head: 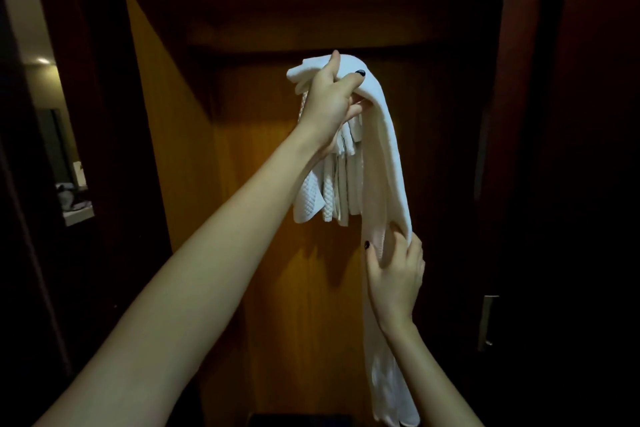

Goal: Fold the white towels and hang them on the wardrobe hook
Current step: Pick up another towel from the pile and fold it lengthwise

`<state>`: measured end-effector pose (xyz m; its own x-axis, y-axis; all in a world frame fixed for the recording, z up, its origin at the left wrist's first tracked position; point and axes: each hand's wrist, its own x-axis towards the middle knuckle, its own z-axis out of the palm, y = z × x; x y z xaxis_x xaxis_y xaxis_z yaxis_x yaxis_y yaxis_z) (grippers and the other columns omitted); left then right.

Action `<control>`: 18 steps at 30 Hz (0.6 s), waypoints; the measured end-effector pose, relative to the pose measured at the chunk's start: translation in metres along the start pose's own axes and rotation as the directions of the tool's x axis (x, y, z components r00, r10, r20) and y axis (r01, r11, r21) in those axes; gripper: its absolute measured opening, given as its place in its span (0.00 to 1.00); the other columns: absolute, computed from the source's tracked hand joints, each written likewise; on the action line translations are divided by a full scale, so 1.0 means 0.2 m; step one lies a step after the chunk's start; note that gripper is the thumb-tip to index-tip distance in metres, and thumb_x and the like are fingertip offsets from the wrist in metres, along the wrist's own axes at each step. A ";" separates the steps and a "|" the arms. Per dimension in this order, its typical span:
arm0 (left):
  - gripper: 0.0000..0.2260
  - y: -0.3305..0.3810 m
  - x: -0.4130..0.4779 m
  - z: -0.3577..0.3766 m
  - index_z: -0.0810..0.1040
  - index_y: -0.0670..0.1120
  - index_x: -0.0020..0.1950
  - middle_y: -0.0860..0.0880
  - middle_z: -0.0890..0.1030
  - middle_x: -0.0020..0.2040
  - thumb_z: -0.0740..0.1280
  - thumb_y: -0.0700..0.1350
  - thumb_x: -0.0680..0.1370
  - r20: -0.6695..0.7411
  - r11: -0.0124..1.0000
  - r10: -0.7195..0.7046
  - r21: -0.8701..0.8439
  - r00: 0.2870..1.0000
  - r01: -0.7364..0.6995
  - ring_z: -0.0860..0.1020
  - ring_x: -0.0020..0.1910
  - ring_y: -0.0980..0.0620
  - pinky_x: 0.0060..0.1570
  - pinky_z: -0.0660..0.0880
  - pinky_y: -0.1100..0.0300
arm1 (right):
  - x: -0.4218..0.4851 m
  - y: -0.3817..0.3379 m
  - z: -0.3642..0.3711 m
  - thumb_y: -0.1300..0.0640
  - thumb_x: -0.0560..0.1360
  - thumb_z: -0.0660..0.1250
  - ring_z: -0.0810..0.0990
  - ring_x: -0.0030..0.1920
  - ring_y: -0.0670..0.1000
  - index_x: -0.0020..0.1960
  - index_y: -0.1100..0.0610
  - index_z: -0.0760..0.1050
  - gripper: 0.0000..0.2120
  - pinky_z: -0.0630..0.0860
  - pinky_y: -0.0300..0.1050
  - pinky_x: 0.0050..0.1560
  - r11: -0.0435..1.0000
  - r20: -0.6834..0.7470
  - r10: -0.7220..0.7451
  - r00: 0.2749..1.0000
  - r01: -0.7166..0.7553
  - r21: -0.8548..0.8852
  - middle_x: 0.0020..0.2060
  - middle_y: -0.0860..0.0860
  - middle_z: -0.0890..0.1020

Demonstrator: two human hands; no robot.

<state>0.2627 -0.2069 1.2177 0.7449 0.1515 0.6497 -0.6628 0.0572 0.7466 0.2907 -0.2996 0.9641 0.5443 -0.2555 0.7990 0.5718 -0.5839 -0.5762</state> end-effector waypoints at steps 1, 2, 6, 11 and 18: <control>0.29 0.00 0.00 0.00 0.51 0.43 0.78 0.50 0.74 0.50 0.59 0.36 0.81 0.001 1.000 0.006 -0.001 1.000 -0.006 0.79 0.54 0.49 0.56 0.78 0.50 | 0.01 0.01 -0.01 0.60 0.72 0.73 0.78 0.56 0.63 0.60 0.67 0.75 0.19 0.74 0.59 0.56 1.000 -0.040 -0.005 0.999 0.005 0.007 0.56 0.63 0.76; 0.29 -0.01 0.01 0.00 0.50 0.43 0.78 0.49 0.75 0.51 0.59 0.36 0.81 0.008 1.000 0.009 -0.008 1.000 -0.009 0.80 0.54 0.48 0.57 0.78 0.49 | 0.02 0.01 -0.01 0.61 0.72 0.74 0.79 0.54 0.62 0.59 0.67 0.75 0.18 0.76 0.59 0.54 1.000 -0.072 -0.012 0.997 0.013 0.011 0.55 0.63 0.77; 0.28 -0.03 0.01 -0.01 0.50 0.43 0.78 0.47 0.77 0.52 0.59 0.36 0.81 0.042 1.000 0.016 0.025 0.999 -0.017 0.81 0.52 0.49 0.56 0.78 0.49 | 0.03 0.03 -0.02 0.64 0.70 0.75 0.78 0.43 0.59 0.44 0.63 0.78 0.07 0.78 0.59 0.40 0.996 -0.077 -0.083 0.994 0.085 0.020 0.46 0.59 0.76; 0.26 -0.12 0.02 -0.08 0.55 0.42 0.78 0.44 0.75 0.53 0.58 0.36 0.81 -0.039 0.995 0.034 0.098 0.999 -0.030 0.79 0.53 0.49 0.53 0.80 0.52 | -0.02 0.10 -0.05 0.68 0.72 0.71 0.74 0.37 0.46 0.42 0.62 0.75 0.05 0.74 0.43 0.32 0.978 -0.017 -0.179 0.984 0.180 0.102 0.43 0.53 0.75; 0.27 -0.33 0.02 -0.20 0.52 0.44 0.78 0.42 0.75 0.59 0.58 0.35 0.81 -0.139 0.990 -0.119 0.058 0.983 0.129 0.79 0.50 0.51 0.44 0.81 0.58 | -0.01 0.17 -0.12 0.67 0.77 0.64 0.71 0.30 0.44 0.45 0.59 0.70 0.05 0.67 0.39 0.31 0.979 0.181 -0.124 0.976 0.091 0.181 0.33 0.46 0.72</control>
<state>0.3060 -0.1706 1.1656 0.8010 0.2790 0.5297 -0.5560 0.0185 0.8310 0.2944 -0.3365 0.9466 0.5713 -0.0371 0.8199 0.7207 -0.4552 -0.5228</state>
